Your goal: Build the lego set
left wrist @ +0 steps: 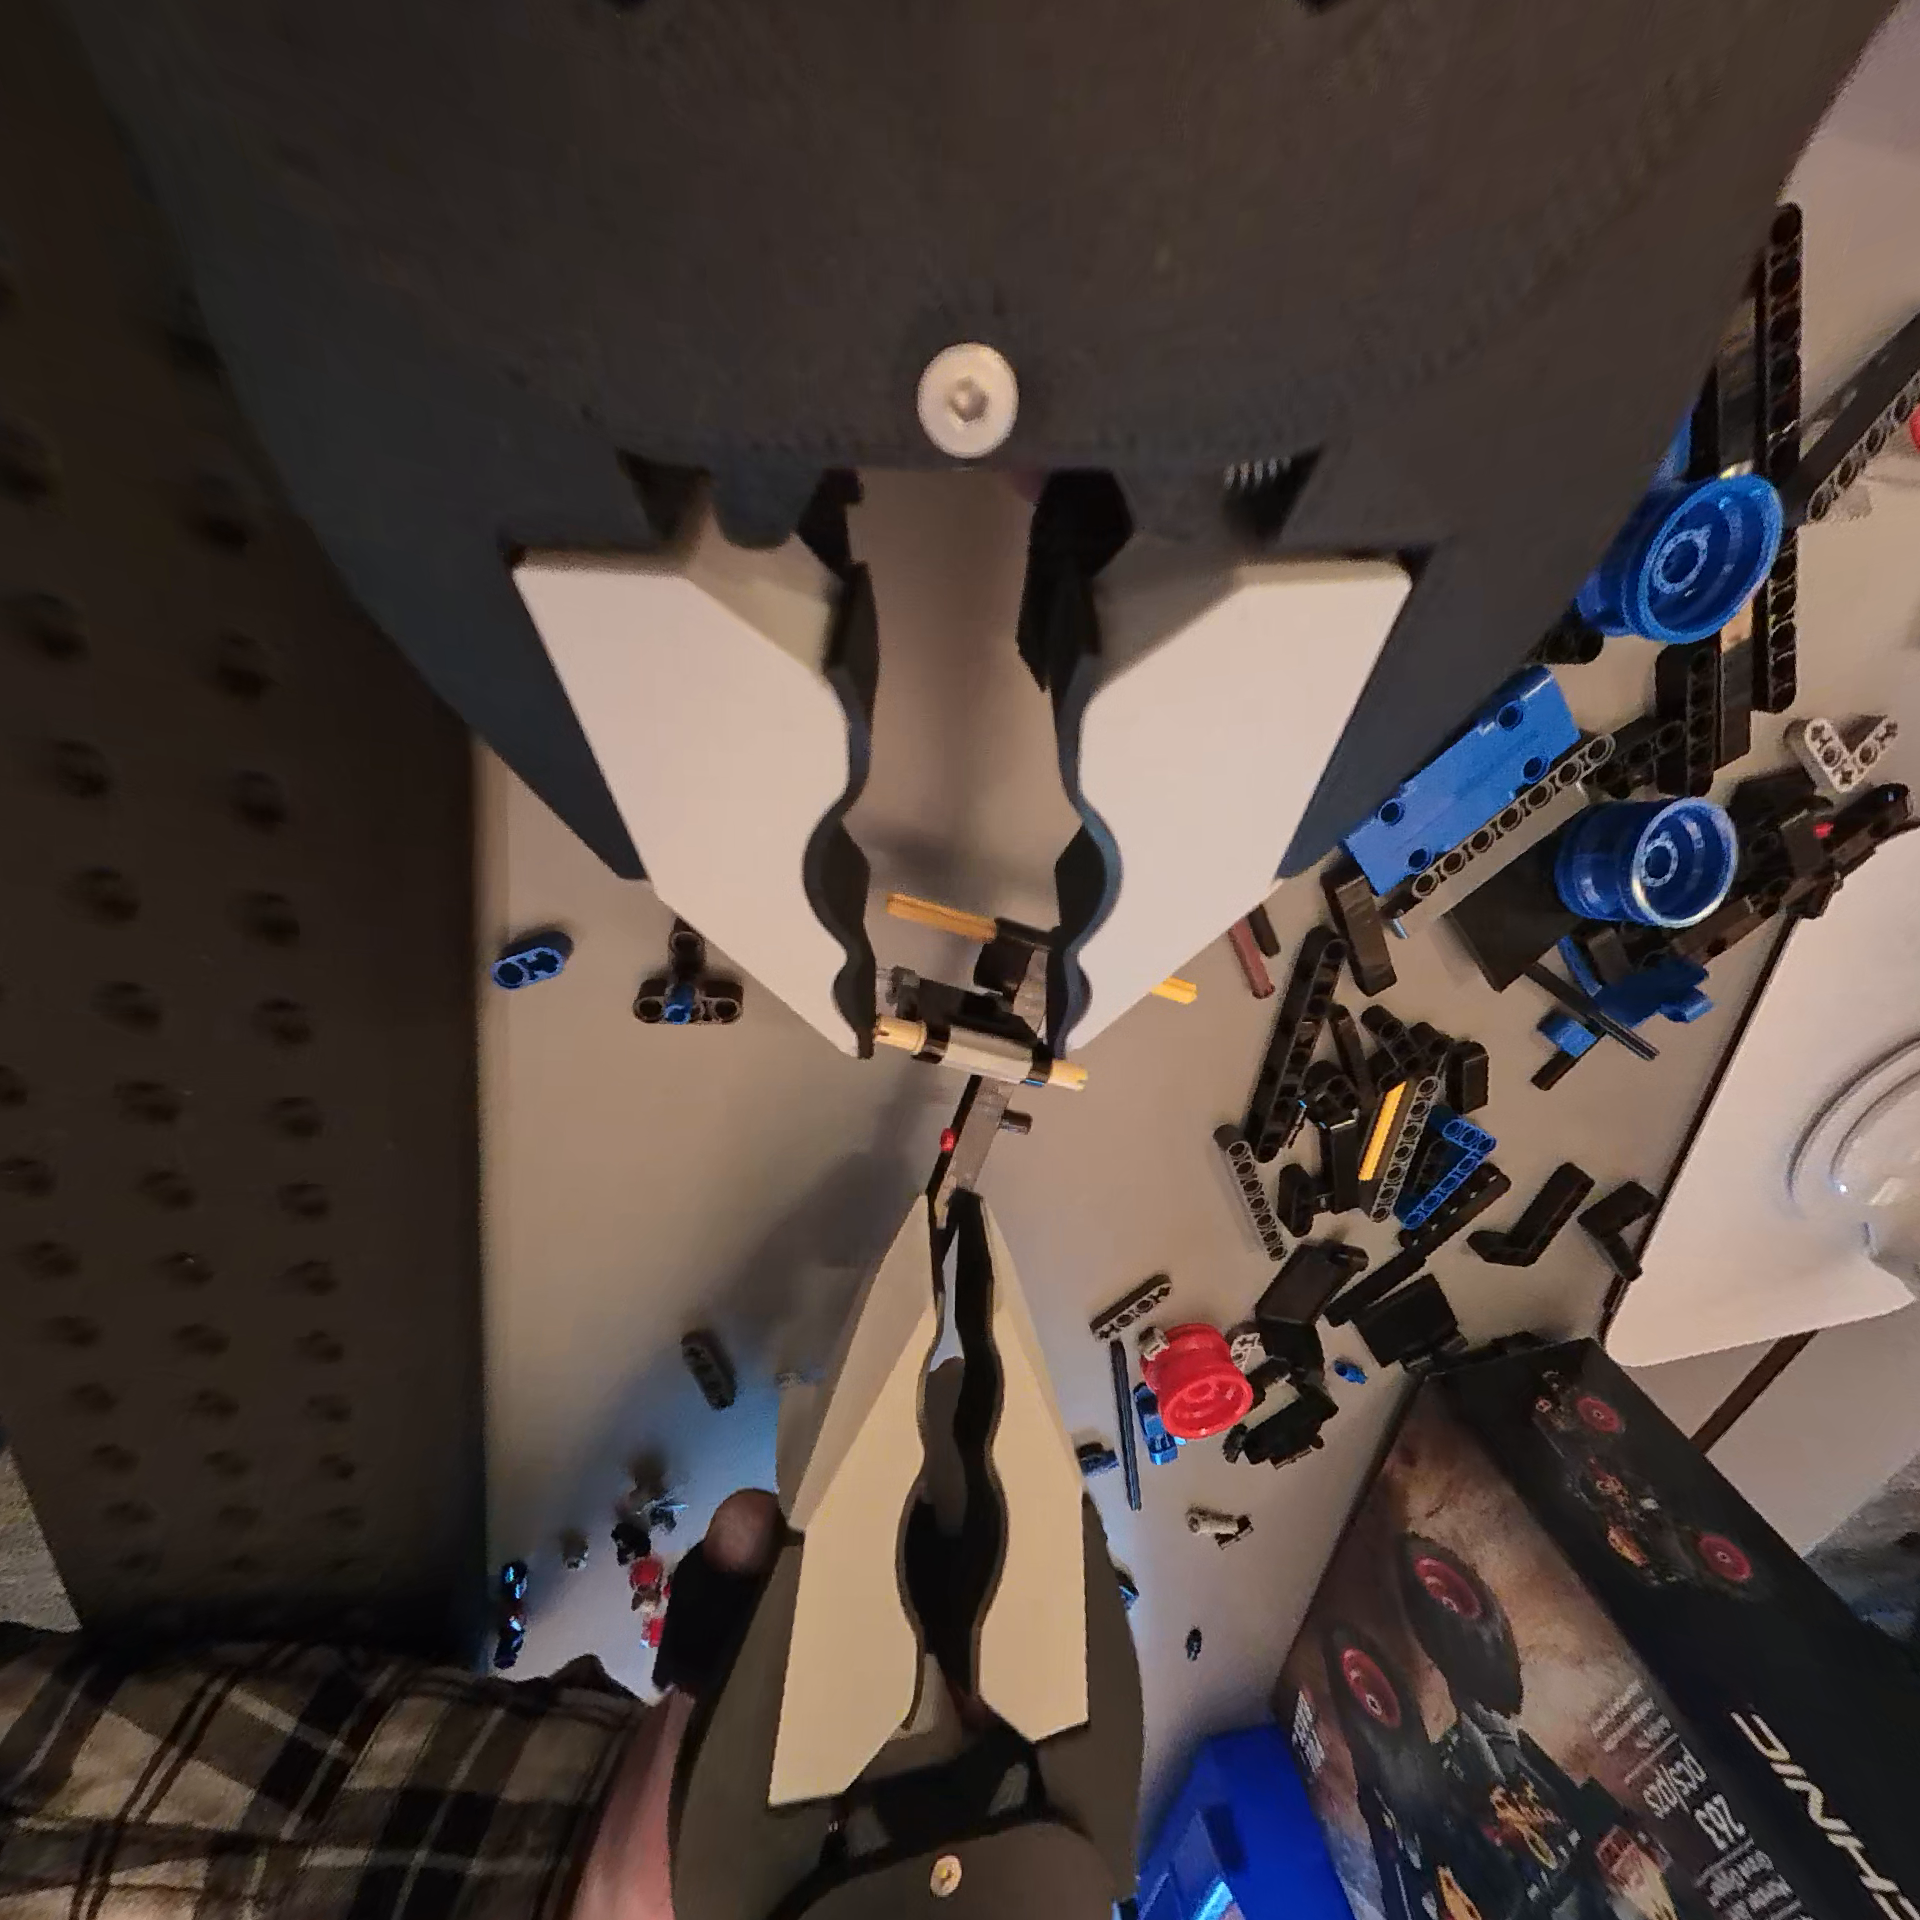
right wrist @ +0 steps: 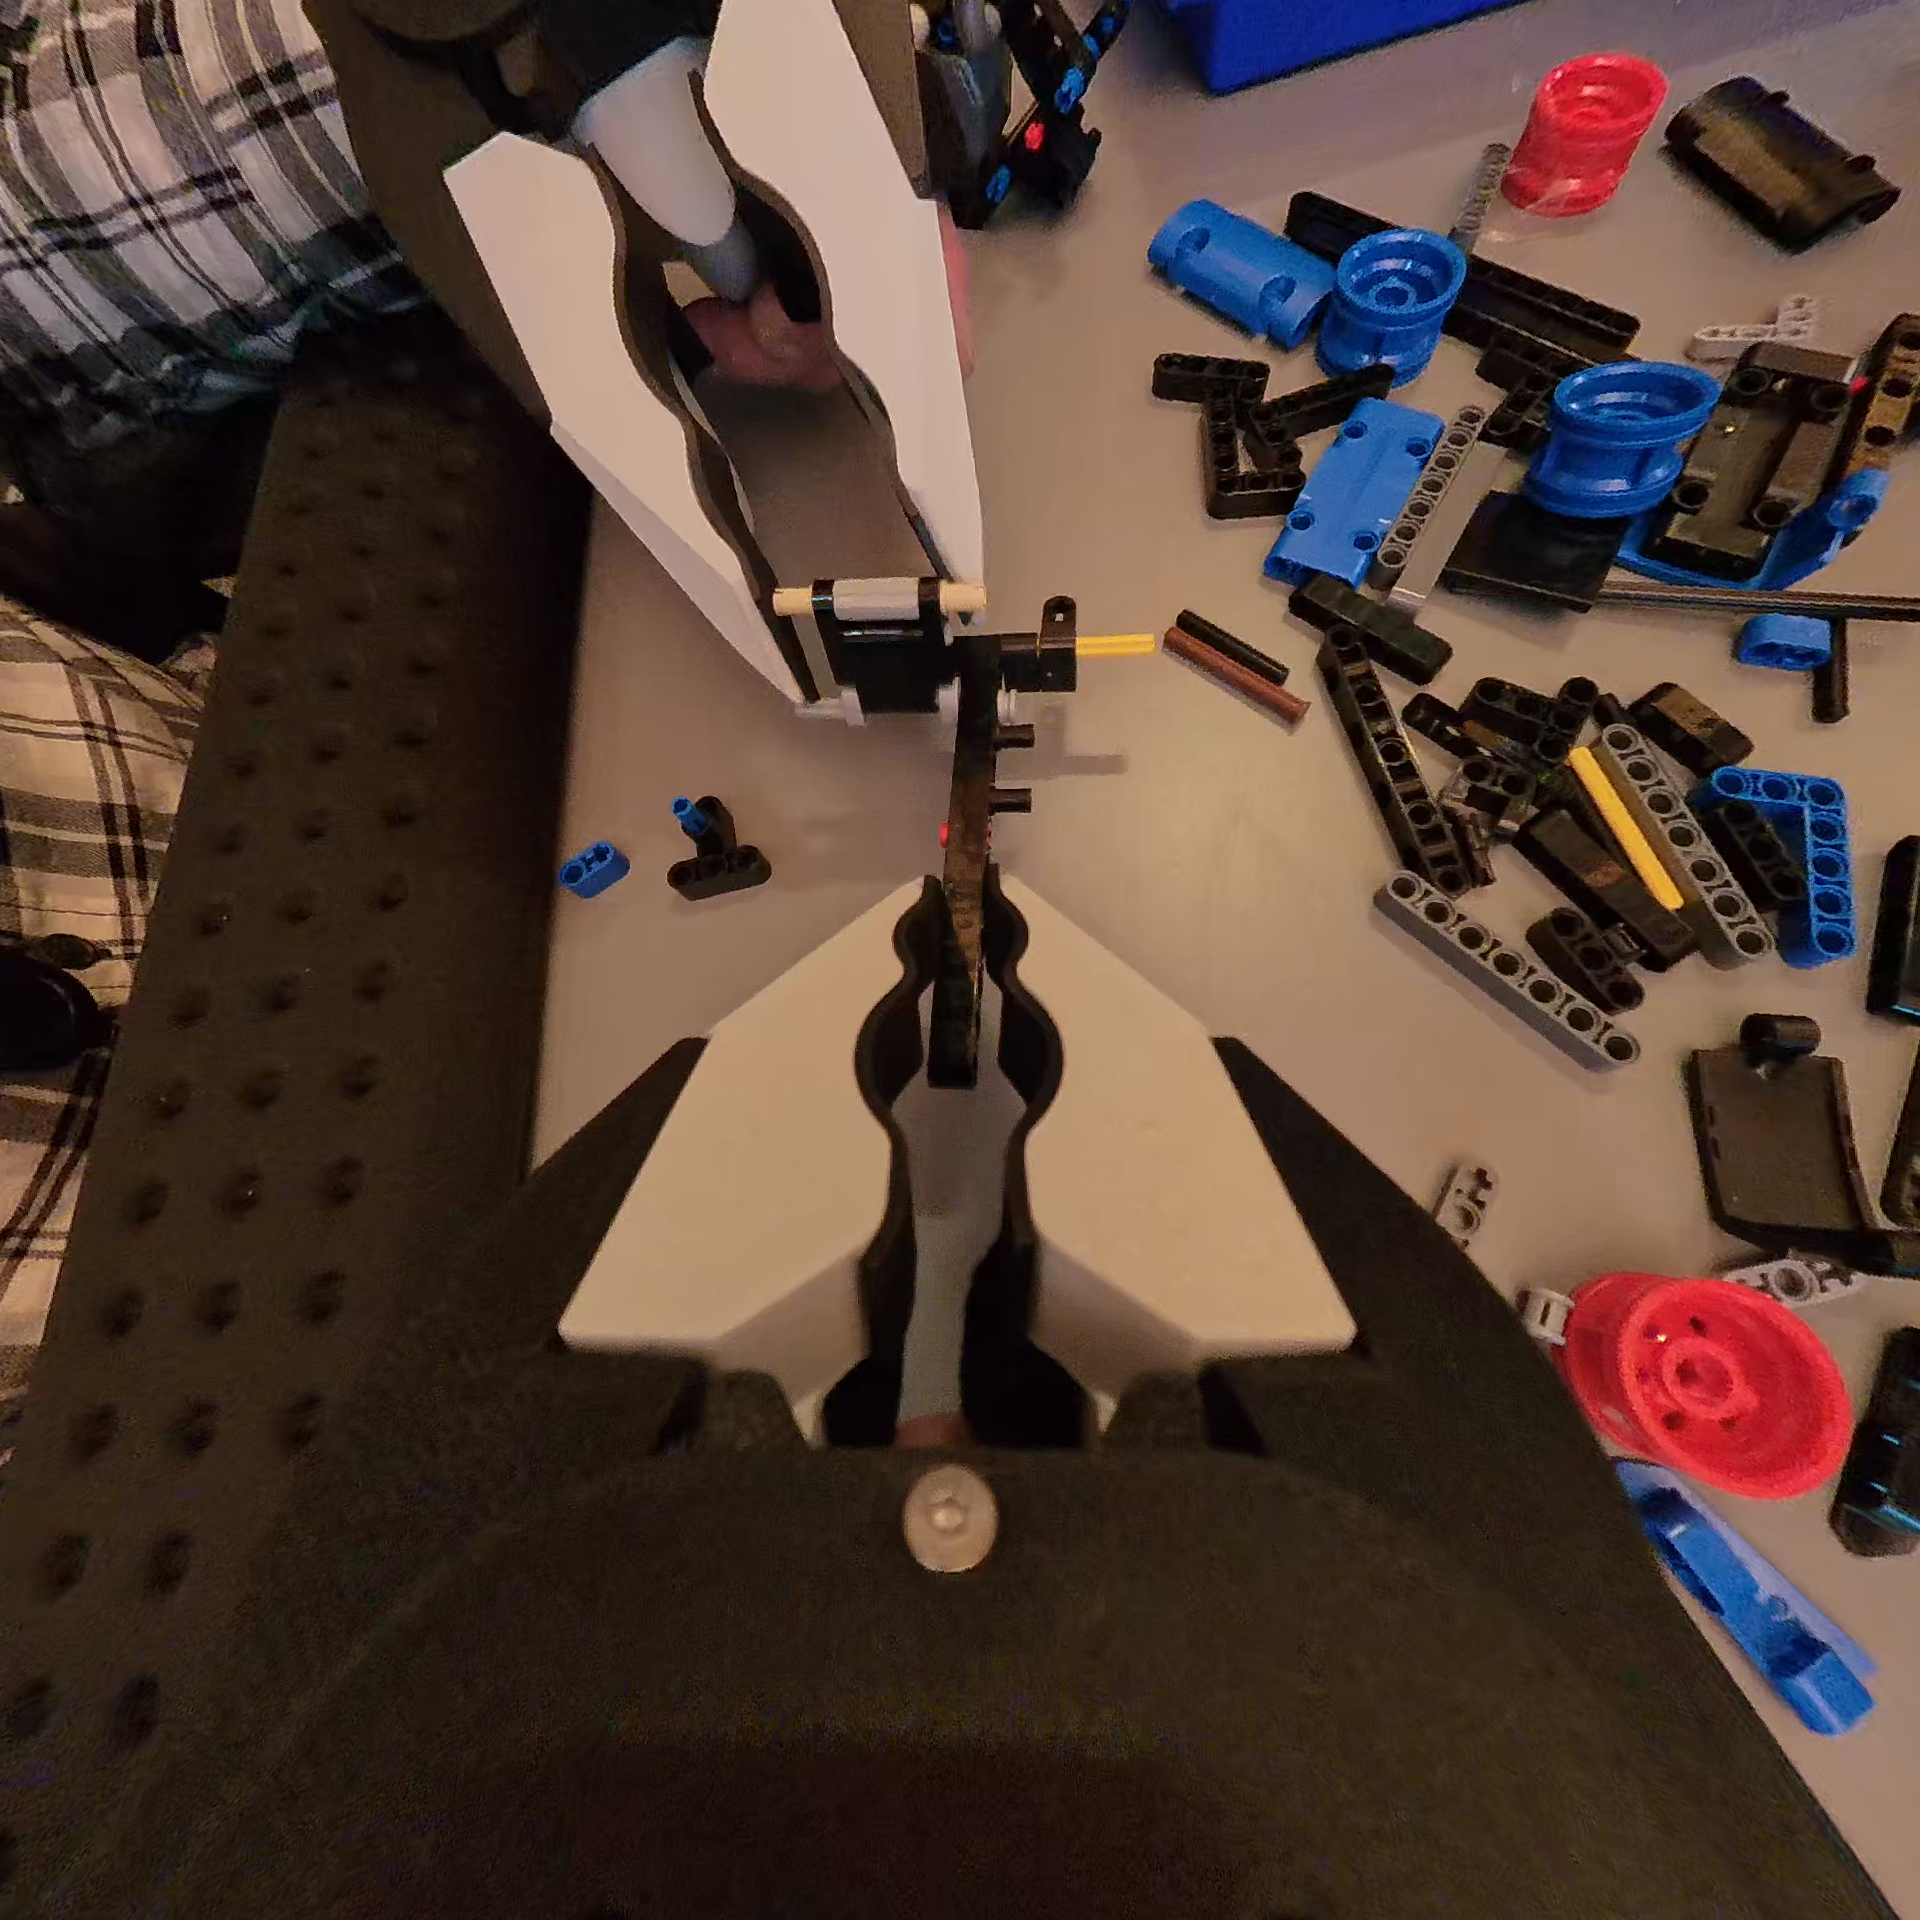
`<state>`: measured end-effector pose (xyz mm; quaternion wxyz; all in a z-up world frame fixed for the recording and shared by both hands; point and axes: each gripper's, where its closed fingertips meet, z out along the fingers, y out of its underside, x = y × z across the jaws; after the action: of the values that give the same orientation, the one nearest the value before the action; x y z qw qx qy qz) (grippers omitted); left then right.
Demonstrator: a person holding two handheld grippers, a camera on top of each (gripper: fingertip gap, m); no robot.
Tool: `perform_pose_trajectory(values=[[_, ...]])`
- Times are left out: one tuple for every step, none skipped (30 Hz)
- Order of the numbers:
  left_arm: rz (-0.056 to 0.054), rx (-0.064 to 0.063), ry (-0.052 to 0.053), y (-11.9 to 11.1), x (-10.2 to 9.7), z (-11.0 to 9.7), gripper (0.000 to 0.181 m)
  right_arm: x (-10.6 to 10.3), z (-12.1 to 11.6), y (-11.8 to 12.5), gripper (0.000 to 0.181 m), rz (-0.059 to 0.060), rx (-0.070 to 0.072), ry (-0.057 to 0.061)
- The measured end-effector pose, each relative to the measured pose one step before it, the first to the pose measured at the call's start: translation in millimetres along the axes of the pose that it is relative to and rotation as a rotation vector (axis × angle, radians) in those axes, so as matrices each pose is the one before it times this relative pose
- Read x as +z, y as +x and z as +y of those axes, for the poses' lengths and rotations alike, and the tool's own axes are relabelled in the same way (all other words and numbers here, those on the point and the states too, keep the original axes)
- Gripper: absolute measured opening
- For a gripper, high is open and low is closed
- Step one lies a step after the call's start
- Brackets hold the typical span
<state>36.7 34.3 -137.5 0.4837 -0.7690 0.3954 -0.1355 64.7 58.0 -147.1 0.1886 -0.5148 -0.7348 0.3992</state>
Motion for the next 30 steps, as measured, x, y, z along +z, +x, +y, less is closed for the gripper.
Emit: perform_pose_trajectory(values=[[0.0006, -0.0069, 0.0068, -0.52, -0.59, -0.82, 0.031, -0.65, -0.26, 0.56, 0.006, 0.0005, 0.0034, 0.0045], [0.0012, -0.0074, 0.0076, -0.62, -0.76, -0.89, 0.031, -0.67, -0.29, 0.34, 0.006, -0.0003, 0.0021, 0.0039], [-0.0018, -0.0078, 0.006, -1.07, -0.76, -0.62, 0.031, -0.6, -0.78, 0.14, 0.006, -0.0001, 0.0015, 0.005], [0.0001, -0.0068, 0.0056, -0.67, -0.85, -0.59, 0.031, -0.6, -0.56, 0.57, 0.006, 0.002, 0.0016, 0.0036], [-0.002, -0.0048, 0.0067, -0.96, -0.78, -0.78, 0.03, -0.52, -0.27, 0.54, 0.006, 0.002, 0.0012, 0.0025], [-0.0046, -0.0028, 0.0069, -1.13, -0.76, -0.99, 0.03, -0.45, -0.41, 0.41, 0.006, 0.0013, 0.0016, 0.0035], [-0.0026, -0.0066, 0.0051, -0.99, -0.53, -0.63, 0.03, -0.29, -0.59, 0.18, 0.006, 0.0, 0.0016, 0.0043], [-0.0009, -0.009, 0.0041, -0.92, -0.31, -0.38, 0.03, -0.41, -0.18, 0.43, 0.006, 0.0012, 0.0012, 0.0034], [-0.0016, -0.0079, 0.003, -1.07, -0.29, -0.06, 0.03, -0.44, 0.07, 0.86, 0.006, 0.0029, 0.0027, 0.003], [-0.001, -0.006, 0.0028, -0.85, -0.19, -0.15, 0.03, -0.44, -0.32, 0.57, 0.006, 0.0011, 0.003, 0.0046], [0.0022, -0.0057, 0.0046, -0.07, -0.19, -0.5, 0.03, -0.68, -0.46, 0.39, 0.006, 0.0003, 0.0015, 0.0042], [0.0034, -0.0064, 0.0052, 0.14, -0.15, -0.6, 0.03, -0.82, -0.67, 0.9, 0.007, 0.0043, 0.001, 0.0049], [0.0002, -0.0049, 0.0044, -0.28, -0.08, -0.57, 0.03, -0.97, -0.72, 0.95, 0.007, 0.0045, 0.0015, 0.0052], [0.0001, -0.0051, 0.0053, -0.22, -0.13, -0.77, 0.03, -0.67, -0.55, 0.28, 0.007, 0.0008, 0.0013, 0.004], [0.0023, -0.0059, 0.005, -0.14, -0.14, -0.7, 0.03, -0.22, 0.2, 0.23, 0.007, 0.0012, -0.0007, -0.0005], [-0.0005, -0.0041, 0.0037, -0.45, -0.18, -0.57, 0.03, 0.31, 1.01, 0.79, 0.007, 0.0045, -0.0015, -0.0056], [-0.0043, -0.0018, 0.0019, -0.98, -0.21, -0.17, 0.029, 0.52, 1.35, 0.94, 0.008, 0.0049, -0.0013, -0.0071], [-0.0026, -0.0027, 0.0019, -0.74, -0.15, -0.19, 0.029, 0.66, 1.39, 0.71, 0.01, 0.0044, -0.0016, -0.0071], [0.0031, -0.005, 0.0014, 0.08, 0.03, 0.01, 0.029, 0.66, 1.14, 0.29, 0.011, 0.0027, -0.0021, -0.0066], [0.0005, -0.0036, -0.0009, -0.16, 0.06, 0.22, 0.029, 0.51, 0.79, -0.14, 0.012, 0.001, -0.0037, -0.0052], [-0.0037, -0.0011, -0.004, -0.76, 0.09, 0.86, 0.029, 0.2, 0.41, -0.14, 0.012, 0.0014, -0.004, -0.0024], [0.0005, -0.0007, -0.0044, 0.02, 0.2, 1.05, 0.029, 0.15, 0.5, -0.44, 0.012, -0.0008, -0.0019, -0.002], [0.0054, -0.0018, -0.0033, 0.92, 0.23, 0.79, 0.029, 0.16, 1.05, -0.12, 0.011, 0.0002, -0.003, -0.0056], [0.0056, -0.0032, -0.0048, 0.91, 0.39, 0.89, 0.029, -0.07, 1.48, 0.63, 0.01, 0.0049, -0.0044, -0.0087], [0.0001, -0.0046, -0.0133, -0.29, 0.56, 2.4, 0.029, -0.26, 1.01, 1.25, 0.01, 0.0084, -0.0034, -0.0064], [0.0006, -0.004, -0.0162, -0.45, 0.53, 3.27, 0.029, -0.5, 0.15, 0.83, 0.011, 0.0059, -0.002, -0.0014], [0.004, -0.0042, -0.0155, 0.1, 0.66, 3.1, 0.029, -0.88, -0.03, 0.54, 0.012, 0.0064, -0.0047, -0.0011], [0.0057, -0.0012, -0.0108, 0.87, 0.39, 2.02, 0.029, -1.37, -0.39, 0.4, 0.013, 0.01, -0.0122, -0.0015], [-0.0043, -0.0021, -0.0119, -0.69, 0.16, 2.04, 0.029, -1.68, -1.4, -1.73, 0.014, 0.0017, -0.017, 0.0008], [0.0006, -0.0106, -0.0163, -0.64, 0.42, 3.07, 0.029, -1.21, -2.58, -4.35, 0.015, -0.0101, -0.0182, 0.0063]])
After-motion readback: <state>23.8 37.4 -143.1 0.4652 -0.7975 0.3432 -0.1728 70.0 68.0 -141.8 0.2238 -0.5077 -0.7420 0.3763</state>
